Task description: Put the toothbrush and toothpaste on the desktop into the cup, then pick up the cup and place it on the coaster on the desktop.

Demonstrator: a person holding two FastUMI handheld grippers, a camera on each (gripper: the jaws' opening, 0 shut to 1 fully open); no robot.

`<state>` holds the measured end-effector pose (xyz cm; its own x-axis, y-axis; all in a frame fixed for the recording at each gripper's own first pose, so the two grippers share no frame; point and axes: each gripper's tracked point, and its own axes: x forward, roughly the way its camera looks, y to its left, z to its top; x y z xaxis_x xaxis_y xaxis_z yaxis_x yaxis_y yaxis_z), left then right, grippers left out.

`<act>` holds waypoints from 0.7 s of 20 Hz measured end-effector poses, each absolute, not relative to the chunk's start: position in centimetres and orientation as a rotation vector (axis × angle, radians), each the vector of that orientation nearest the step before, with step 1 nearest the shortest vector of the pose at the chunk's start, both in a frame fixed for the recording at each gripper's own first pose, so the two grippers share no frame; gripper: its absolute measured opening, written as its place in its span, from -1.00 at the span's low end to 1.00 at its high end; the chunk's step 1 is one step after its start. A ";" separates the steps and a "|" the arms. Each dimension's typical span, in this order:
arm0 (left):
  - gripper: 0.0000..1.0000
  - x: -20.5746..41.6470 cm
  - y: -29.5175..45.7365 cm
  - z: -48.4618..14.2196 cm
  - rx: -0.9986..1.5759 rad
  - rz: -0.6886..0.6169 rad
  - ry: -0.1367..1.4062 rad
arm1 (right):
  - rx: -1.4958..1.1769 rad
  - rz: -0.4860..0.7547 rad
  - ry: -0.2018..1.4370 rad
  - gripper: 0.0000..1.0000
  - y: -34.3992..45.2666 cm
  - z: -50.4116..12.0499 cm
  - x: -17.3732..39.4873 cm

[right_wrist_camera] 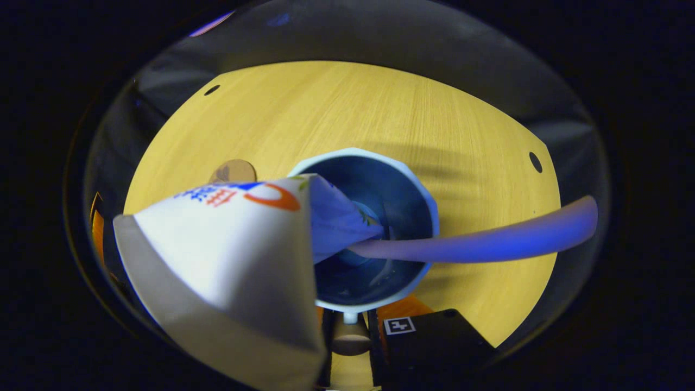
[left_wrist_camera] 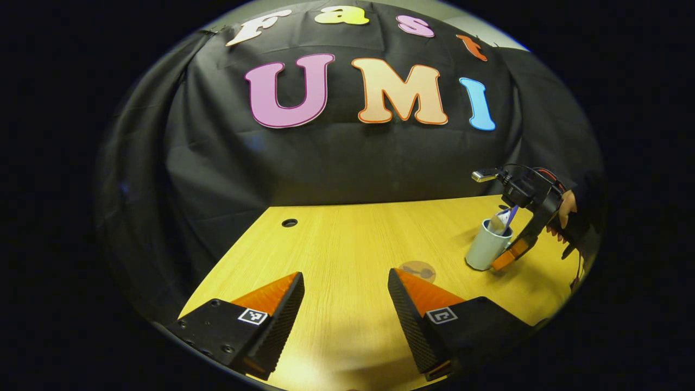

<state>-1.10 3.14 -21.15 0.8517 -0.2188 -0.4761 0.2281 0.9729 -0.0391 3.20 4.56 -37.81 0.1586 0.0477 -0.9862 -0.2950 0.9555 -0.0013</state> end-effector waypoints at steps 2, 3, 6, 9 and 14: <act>0.80 -0.8 3.3 -21.1 0.018 -0.243 0.499 | -0.190 0.273 1.375 -0.31 6.6 -37.6 3.3; 0.80 -0.8 3.5 -21.3 0.015 -0.245 0.498 | -0.185 0.283 1.372 -0.31 7.4 -37.4 3.3; 0.80 -0.6 4.2 -21.7 0.005 -0.242 0.507 | -0.179 0.311 1.350 -0.31 9.9 -36.8 4.0; 0.80 -0.3 5.5 -22.1 -0.002 -0.227 0.514 | -0.176 0.337 1.341 -0.31 12.8 -36.8 4.5; 0.80 0.0 7.5 -22.8 -0.003 -0.213 0.517 | -0.206 0.374 1.352 -0.31 16.6 -37.8 4.3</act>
